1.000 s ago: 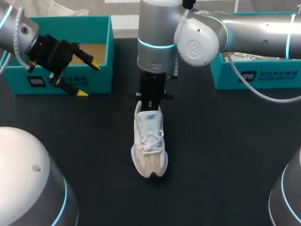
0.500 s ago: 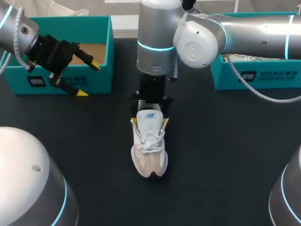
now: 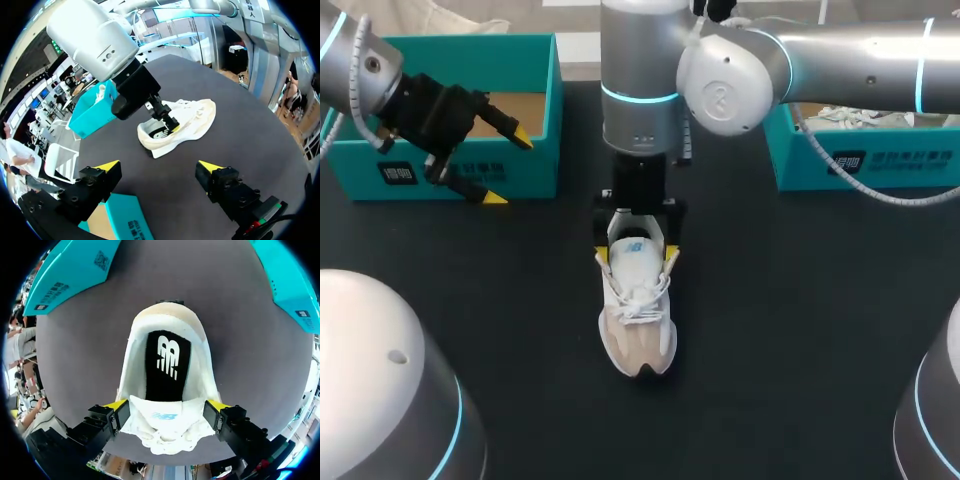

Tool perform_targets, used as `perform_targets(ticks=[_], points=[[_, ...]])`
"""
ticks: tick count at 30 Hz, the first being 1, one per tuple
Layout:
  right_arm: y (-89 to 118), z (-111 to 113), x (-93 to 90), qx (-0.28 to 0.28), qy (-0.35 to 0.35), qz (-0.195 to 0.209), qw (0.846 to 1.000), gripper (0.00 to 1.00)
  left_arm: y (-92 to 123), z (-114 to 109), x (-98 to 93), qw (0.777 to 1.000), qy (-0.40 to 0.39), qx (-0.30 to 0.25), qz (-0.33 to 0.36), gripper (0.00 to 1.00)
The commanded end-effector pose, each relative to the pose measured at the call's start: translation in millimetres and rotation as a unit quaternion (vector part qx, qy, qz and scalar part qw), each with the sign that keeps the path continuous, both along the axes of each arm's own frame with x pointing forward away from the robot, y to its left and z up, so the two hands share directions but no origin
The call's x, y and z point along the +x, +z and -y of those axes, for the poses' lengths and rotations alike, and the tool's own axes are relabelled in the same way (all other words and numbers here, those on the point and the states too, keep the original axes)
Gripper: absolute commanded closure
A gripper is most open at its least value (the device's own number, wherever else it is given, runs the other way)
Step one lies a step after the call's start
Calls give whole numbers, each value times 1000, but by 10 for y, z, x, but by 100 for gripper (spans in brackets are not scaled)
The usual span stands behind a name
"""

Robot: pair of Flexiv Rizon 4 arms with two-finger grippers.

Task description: Take the shoe out of the shoebox, open the shoe tongue, remove and reinsert the insole, then place the shoe into the shoebox

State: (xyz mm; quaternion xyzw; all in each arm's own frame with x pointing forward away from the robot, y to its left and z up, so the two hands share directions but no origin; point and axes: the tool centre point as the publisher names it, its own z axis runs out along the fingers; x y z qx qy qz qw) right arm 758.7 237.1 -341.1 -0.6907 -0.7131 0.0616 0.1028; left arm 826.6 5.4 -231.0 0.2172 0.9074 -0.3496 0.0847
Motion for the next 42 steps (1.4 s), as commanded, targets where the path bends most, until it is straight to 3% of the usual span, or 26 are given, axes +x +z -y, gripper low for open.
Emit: perform_targets(ticks=[1,9,10,11,13,20,26,33,42], points=[[231,58,-132,-6,-9,14,1000,0,2,1,-3,1000,0,2,0,0],[578,143,-429,-18,-18,25,999,0,2,1,-3,1000,0,2,0,0],[586,142,-454,-17,-18,26,999,14,2,1,-3,1000,0,2,0,0],[589,135,-467,-18,-18,27,999,56,2,1,-3,1000,0,2,0,0],[574,117,-476,-19,-16,28,999,64,2,1,-3,1000,0,2,0,0],[378,48,-380,-12,-8,40,999,77,2,1,-3,1000,0,2,0,0],[251,5,-220,9,6,42,999,74,2,1,-3,1000,0,2,0,0],[74,43,-161,13,11,39,999,75,2,1,-3,1000,0,2,0,0],[186,15,-132,15,11,56,998,69,2,1,-3,1000,0,2,0,0]])
